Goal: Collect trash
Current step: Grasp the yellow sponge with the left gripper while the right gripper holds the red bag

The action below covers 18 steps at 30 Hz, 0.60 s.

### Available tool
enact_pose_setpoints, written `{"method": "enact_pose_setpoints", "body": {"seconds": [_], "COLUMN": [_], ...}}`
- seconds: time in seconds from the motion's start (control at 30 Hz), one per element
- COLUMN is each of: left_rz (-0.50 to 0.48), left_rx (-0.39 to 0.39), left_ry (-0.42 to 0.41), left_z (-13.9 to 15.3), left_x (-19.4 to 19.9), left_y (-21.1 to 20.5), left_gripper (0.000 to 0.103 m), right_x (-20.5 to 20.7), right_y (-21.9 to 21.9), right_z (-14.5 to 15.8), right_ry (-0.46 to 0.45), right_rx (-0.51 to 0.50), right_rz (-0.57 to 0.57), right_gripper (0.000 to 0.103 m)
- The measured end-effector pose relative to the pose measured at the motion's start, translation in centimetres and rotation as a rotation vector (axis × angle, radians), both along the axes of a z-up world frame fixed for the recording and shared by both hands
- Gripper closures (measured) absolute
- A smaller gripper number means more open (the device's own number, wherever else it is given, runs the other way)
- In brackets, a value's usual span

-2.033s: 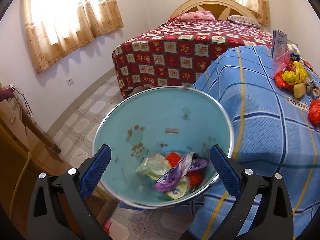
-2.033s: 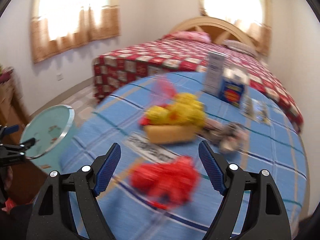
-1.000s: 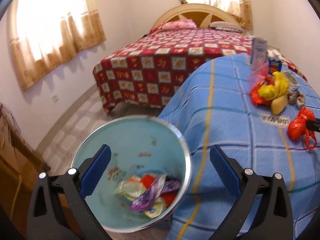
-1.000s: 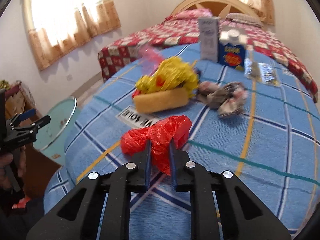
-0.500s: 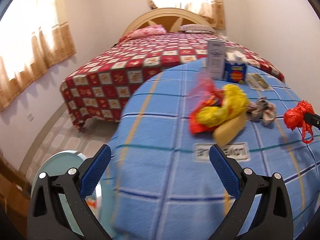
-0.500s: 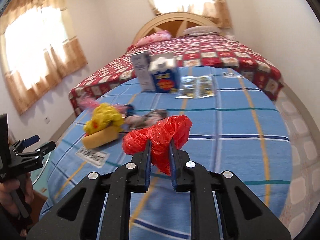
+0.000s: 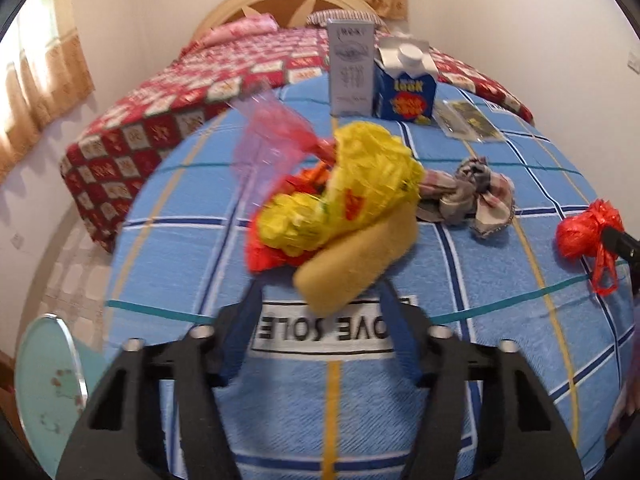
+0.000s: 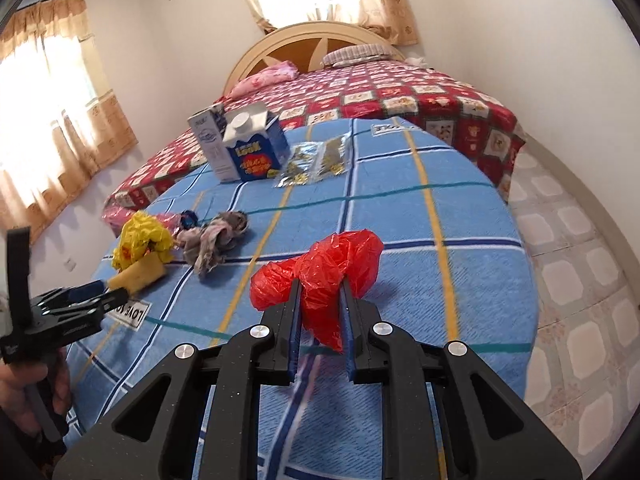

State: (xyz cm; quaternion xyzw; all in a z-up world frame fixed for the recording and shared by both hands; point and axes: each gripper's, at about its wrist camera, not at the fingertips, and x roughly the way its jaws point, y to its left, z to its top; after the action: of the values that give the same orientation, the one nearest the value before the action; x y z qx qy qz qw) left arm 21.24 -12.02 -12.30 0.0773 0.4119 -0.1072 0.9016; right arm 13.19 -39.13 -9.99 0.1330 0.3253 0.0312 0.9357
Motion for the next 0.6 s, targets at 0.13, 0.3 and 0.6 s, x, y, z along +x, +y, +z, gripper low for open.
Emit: {"method": "enact_pose_setpoints", "body": {"seconds": [0.13,0.3,0.6], "left_rz": [-0.044,-0.092,-0.056], "left_rx": [-0.010,-0.003,0.013], "left_ry": [0.010,-0.028,-0.076], "left_z": [0.0,1.7,3.4], "left_x": [-0.6,-4.2,-9.1], "left_y": [-0.3,1.0,6.7], "left_gripper": [0.089,0.090,0.090], "right_x": [-0.1,-0.3,-0.6], "right_y": [0.8,1.6,4.2], "right_z": [-0.1,0.0,0.6], "right_ry": [-0.002,-0.010,-0.024], "right_rx": [-0.009,-0.012,-0.021], "right_rz": [0.024,0.042,0.091], "right_gripper": [0.085,0.085,0.085]}}
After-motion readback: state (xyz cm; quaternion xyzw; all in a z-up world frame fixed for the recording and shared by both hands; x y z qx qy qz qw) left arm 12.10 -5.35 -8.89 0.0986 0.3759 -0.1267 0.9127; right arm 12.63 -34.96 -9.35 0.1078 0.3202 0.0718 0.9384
